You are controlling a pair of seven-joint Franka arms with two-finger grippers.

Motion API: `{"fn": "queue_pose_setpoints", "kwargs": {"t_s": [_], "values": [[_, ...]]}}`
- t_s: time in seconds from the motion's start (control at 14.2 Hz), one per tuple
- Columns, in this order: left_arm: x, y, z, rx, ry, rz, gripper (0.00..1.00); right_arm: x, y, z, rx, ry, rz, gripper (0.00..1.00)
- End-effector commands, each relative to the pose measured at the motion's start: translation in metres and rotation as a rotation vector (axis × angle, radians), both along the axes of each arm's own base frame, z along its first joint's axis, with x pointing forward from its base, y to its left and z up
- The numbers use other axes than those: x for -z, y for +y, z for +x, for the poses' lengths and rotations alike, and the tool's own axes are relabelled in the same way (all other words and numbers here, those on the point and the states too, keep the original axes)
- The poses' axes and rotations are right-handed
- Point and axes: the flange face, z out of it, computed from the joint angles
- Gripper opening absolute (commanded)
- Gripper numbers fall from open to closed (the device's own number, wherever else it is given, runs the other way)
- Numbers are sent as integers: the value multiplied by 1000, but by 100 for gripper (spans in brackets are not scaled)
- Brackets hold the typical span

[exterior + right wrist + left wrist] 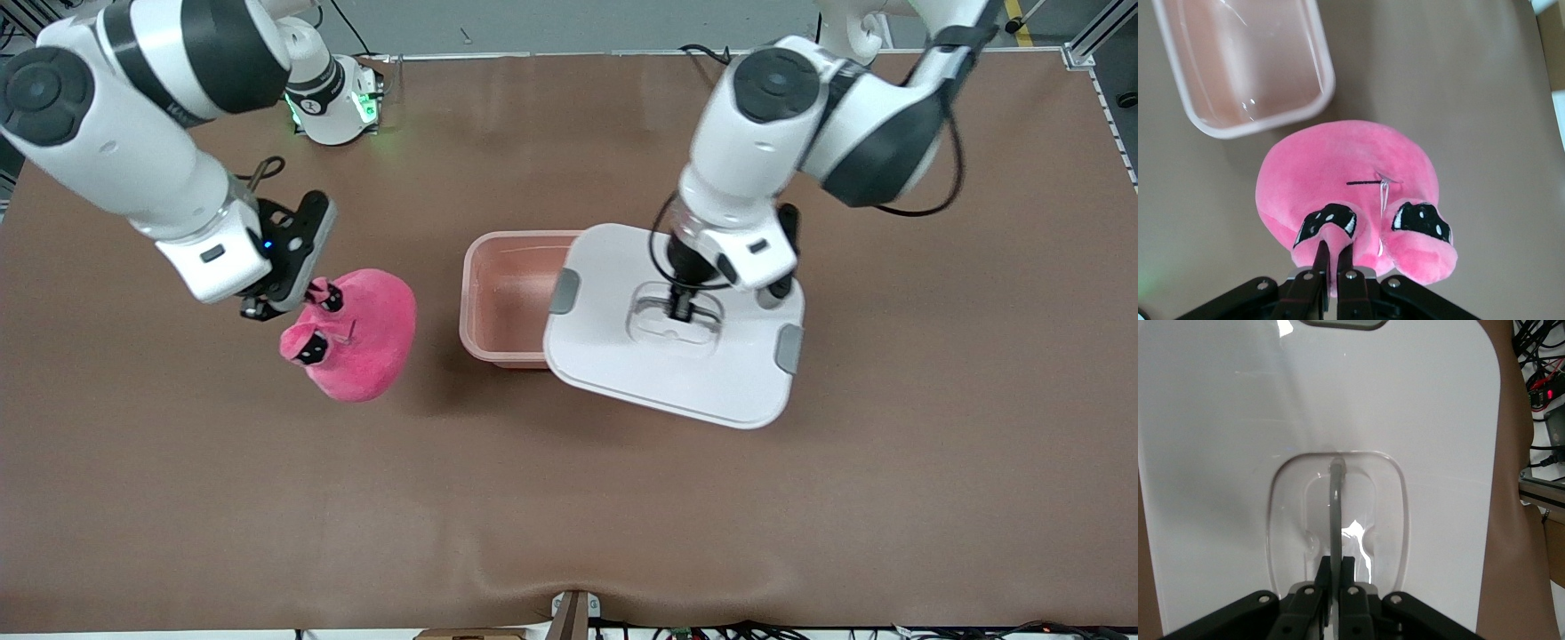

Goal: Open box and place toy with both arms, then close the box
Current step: 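Lift the lid off with the left gripper while the right gripper lifts the toy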

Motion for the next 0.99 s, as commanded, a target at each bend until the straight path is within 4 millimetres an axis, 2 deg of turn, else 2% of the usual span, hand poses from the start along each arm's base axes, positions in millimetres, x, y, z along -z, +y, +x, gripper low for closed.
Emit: {"fn": "queue_pose_setpoints", "kwargs": {"t_s": [0.0,0.28,0.56,0.78,0.92], "values": [[-10,52,14,109,38,-13,0,-24,25,-20,-139,-27,25,0],[-7,117,34,229,88,-18,0,-30,58,-37,-300,-47,26,0],[-2,173,46,349,125,-30,0,-26,119,-62,-393,-86,26,0],[3,193,48,406,151,-32,0,0,176,-81,-476,-98,11,0],[10,198,49,405,172,-35,0,13,200,-91,-503,-123,-39,0]]}}
